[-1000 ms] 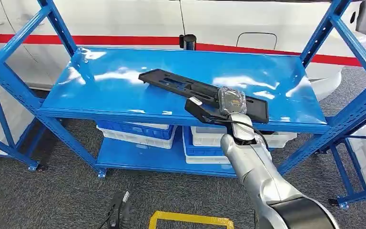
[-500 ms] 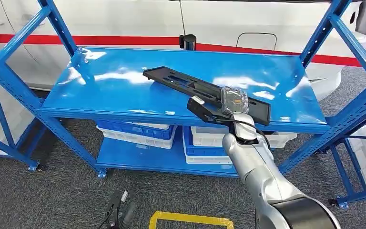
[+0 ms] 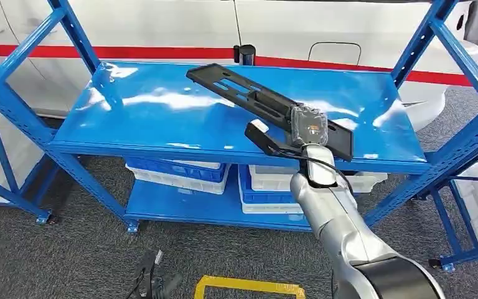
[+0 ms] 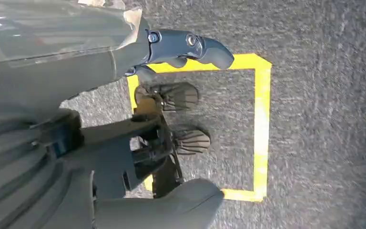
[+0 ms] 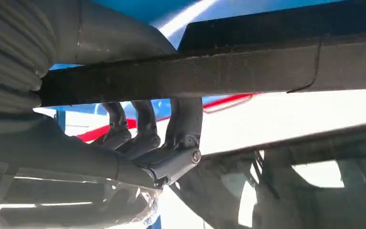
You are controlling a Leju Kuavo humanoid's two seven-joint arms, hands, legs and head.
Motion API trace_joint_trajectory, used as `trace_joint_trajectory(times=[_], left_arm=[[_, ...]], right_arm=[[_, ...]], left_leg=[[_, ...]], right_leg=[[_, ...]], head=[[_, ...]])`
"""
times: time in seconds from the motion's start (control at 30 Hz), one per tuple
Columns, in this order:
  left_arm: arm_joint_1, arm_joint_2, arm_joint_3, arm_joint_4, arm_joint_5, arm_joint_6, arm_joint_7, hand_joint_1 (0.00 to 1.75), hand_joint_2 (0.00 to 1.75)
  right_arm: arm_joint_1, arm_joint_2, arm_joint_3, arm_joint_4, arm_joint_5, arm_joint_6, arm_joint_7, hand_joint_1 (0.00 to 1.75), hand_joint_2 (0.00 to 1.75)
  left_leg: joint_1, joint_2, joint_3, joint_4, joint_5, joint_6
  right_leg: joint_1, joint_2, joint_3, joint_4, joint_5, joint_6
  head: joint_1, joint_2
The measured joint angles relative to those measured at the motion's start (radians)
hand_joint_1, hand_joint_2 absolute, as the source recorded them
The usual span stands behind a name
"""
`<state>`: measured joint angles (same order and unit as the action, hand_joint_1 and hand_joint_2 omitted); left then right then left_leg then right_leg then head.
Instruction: Take the parts from the cabinet and place them on the table.
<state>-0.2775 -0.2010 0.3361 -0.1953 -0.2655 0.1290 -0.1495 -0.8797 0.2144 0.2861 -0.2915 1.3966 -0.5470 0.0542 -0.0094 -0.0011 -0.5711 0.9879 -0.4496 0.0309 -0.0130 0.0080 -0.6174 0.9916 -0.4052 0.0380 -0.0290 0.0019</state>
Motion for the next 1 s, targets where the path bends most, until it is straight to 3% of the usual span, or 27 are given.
trace_joint_trajectory(times=[0.1, 0.27, 0.4, 0.87, 0.9, 1.0], left_arm=[[0.000, 0.000, 0.000, 0.000, -0.001, 0.006, 0.004, 0.00, 1.75], [0.000, 0.002, 0.002, 0.000, -0.009, 0.025, 0.025, 0.00, 1.75], [0.008, 0.004, 0.002, 0.000, -0.017, -0.005, -0.035, 0.00, 1.75], [0.011, 0.008, 0.018, 0.000, -0.022, -0.014, -0.015, 0.00, 1.75], [0.011, 0.010, 0.020, 0.000, -0.021, -0.014, -0.015, 0.00, 1.75], [0.015, 0.013, 0.026, 0.000, -0.020, -0.022, -0.043, 0.00, 1.75]], right_arm=[[-0.003, 0.003, 0.000, -0.001, 0.001, -0.006, -0.006, 1.75, 1.75], [-0.009, 0.011, 0.000, -0.016, 0.018, -0.100, -0.046, 1.75, 1.75], [-0.024, 0.022, 0.000, -0.047, 0.028, -0.138, -0.077, 1.75, 1.75], [0.005, 0.038, 0.000, -0.188, 0.026, -0.140, -0.142, 1.75, 1.75], [0.009, 0.039, 0.000, -0.200, 0.015, -0.140, -0.153, 1.75, 1.75], [0.031, 0.043, 0.000, -0.242, -0.014, -0.140, -0.191, 1.75, 1.75]], left_leg=[[0.000, 0.000, 0.000, 0.000, 0.000, 0.000], [0.000, -0.001, -0.001, 0.000, 0.000, 0.000], [0.000, -0.001, -0.001, 0.000, 0.000, 0.000], [0.000, -0.001, -0.001, 0.000, 0.000, 0.000], [-0.002, -0.002, -0.003, 0.008, -0.004, 0.006], [-0.003, -0.001, -0.004, 0.009, -0.006, 0.009]], right_leg=[[0.000, 0.000, 0.000, 0.000, 0.000, 0.000], [0.000, 0.000, 0.000, 0.000, 0.000, 0.000], [0.000, 0.000, 0.000, 0.000, 0.000, 0.000], [0.000, 0.000, 0.000, 0.000, 0.000, 0.000], [-0.009, 0.000, -0.002, -0.003, 0.001, 0.002], [-0.009, 0.000, -0.001, -0.003, 0.002, 0.003]], head=[[0.000, 0.000], [0.000, 0.000], [0.000, 0.000], [0.000, 0.000], [-0.001, 0.000], [0.000, 0.000]])
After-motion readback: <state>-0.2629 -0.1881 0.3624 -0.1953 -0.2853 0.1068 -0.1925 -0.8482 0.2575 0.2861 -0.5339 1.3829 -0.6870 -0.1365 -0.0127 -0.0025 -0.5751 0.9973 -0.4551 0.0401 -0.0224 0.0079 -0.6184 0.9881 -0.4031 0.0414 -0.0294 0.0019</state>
